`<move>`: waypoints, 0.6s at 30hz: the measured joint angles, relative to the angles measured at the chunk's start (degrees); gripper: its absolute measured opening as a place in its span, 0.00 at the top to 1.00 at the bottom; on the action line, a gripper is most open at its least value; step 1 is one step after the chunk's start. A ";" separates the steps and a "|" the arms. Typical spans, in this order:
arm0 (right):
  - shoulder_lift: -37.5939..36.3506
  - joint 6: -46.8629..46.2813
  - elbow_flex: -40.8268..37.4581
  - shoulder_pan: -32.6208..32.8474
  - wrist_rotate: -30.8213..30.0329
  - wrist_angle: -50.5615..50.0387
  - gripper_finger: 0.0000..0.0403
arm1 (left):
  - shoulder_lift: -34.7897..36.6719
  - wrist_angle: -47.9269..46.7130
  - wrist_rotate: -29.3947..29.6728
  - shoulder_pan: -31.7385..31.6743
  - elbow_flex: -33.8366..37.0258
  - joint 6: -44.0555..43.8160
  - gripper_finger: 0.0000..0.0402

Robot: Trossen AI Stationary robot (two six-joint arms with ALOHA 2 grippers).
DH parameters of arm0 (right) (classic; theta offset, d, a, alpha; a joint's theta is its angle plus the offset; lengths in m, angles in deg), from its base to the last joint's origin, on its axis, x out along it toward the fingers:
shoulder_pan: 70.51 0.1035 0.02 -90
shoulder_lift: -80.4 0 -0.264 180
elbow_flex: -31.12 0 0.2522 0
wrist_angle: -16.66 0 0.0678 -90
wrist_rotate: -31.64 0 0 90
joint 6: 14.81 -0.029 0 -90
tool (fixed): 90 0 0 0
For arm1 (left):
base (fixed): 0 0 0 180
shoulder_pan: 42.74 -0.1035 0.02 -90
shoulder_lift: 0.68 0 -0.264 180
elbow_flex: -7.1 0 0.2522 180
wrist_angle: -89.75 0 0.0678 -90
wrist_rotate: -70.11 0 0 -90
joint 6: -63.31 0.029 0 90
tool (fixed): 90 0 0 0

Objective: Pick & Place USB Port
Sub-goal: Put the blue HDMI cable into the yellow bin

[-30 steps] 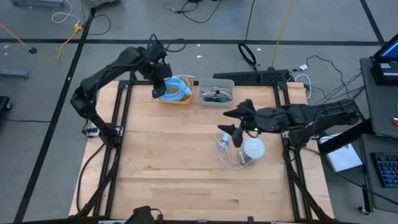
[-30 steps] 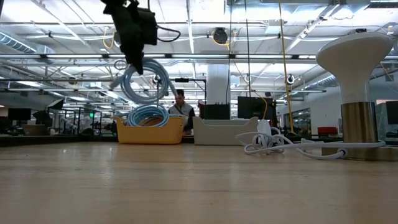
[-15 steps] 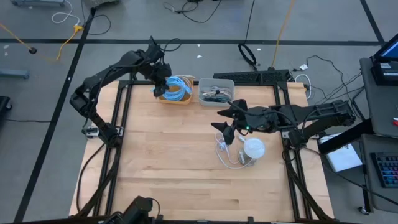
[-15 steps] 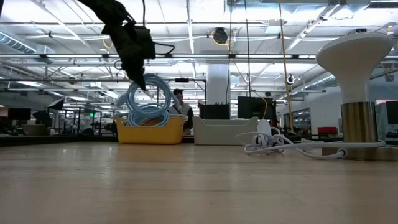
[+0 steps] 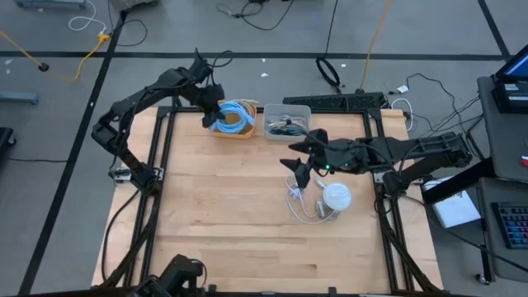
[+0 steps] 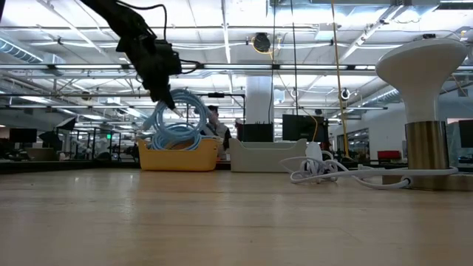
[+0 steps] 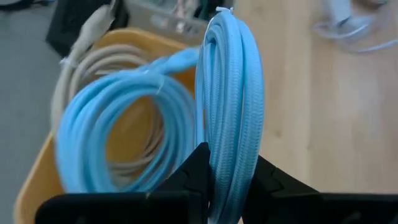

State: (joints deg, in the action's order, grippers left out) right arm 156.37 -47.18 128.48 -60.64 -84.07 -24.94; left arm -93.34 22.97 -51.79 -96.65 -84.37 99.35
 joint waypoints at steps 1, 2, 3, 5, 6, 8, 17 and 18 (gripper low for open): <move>0.00 -0.07 0.00 -0.18 -0.01 0.01 0.32 | 0.00 -0.20 -1.02 0.18 0.00 -0.14 0.88; 0.00 -0.23 0.00 -0.21 -0.01 0.04 0.32 | 0.00 -0.61 -1.22 0.48 0.00 -0.16 0.88; 0.00 -0.40 0.00 -0.23 -0.01 0.07 0.32 | 0.00 -1.19 -1.16 0.71 0.00 -0.15 0.88; 0.00 -0.41 0.00 -0.23 0.01 0.13 0.32 | 0.00 -1.59 -1.12 1.20 0.00 0.06 0.88; 0.00 -0.39 0.00 -0.23 -0.01 0.15 0.32 | 0.00 -1.51 -1.13 1.32 0.00 0.22 0.88; 0.00 -0.41 0.00 -0.47 0.04 0.17 0.32 | 0.00 -1.35 -0.21 1.33 0.00 0.49 0.88; 0.00 -0.14 0.00 -1.45 0.35 0.22 0.32 | -5.10 -1.15 3.16 0.18 -0.04 0.21 0.88; 0.00 -0.13 0.00 -1.45 0.41 0.22 0.32 | -5.75 -1.10 3.17 0.21 -0.05 -0.19 0.90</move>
State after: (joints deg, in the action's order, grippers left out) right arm 156.37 -47.31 128.48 -62.09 -83.66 -24.72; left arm -99.09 21.88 -48.62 -96.44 -84.42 99.17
